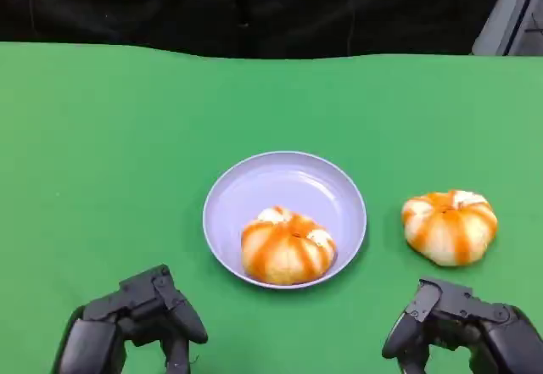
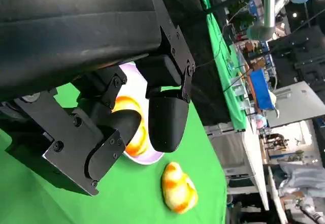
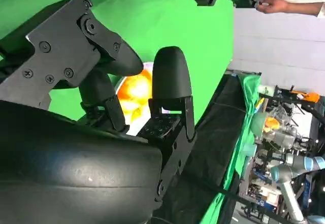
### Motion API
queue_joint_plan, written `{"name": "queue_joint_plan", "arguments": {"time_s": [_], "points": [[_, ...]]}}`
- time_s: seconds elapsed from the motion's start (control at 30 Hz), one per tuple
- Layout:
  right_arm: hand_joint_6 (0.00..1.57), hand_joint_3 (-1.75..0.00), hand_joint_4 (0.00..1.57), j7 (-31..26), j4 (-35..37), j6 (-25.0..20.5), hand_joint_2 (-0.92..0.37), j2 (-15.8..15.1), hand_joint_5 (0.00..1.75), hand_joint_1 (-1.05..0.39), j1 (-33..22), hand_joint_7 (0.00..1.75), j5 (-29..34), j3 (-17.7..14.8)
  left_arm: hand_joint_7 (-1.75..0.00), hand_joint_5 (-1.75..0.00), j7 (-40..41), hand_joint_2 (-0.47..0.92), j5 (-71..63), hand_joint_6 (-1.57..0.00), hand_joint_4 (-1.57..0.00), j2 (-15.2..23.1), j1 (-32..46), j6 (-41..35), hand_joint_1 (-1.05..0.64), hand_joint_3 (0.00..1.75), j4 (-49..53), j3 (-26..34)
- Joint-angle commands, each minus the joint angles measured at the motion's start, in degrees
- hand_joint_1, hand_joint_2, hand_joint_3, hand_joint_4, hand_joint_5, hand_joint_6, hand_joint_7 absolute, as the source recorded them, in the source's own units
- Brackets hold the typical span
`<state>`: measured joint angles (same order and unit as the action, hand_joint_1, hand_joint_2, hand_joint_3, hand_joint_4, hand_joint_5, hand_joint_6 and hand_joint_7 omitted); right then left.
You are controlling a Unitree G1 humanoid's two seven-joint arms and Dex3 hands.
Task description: Grasp the bread from the table and place it into the plate.
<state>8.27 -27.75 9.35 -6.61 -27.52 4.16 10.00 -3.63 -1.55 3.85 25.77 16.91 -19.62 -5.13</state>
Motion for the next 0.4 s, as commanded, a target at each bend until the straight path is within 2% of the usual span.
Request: {"name": "queue_joint_plan", "arguments": {"time_s": [0.03, 0.4], "points": [[0.76, -1.29, 0.75, -0.20, 0.20, 0.85, -0.36, -0.45, 1.66, -0.04, 0.36, 1.40, 0.20, -0.52, -1.57, -1.75, -0.09, 0.35, -0.24, -0.82, -0.90, 0.23, -0.36, 0.11, 0.02, 1.47, -0.53, 0.45], [0.76, -1.32, 0.77, -0.13, 1.33, 1.57, -0.36, -0.52, 1.66, -0.04, 0.71, 1.41, 0.27, -0.59, -1.57, -1.75, -0.12, 0.33, -0.97, -0.83, -0.91, 0.19, -1.15, 1.41, 0.02, 1.49, 1.18, 0.67]]}}
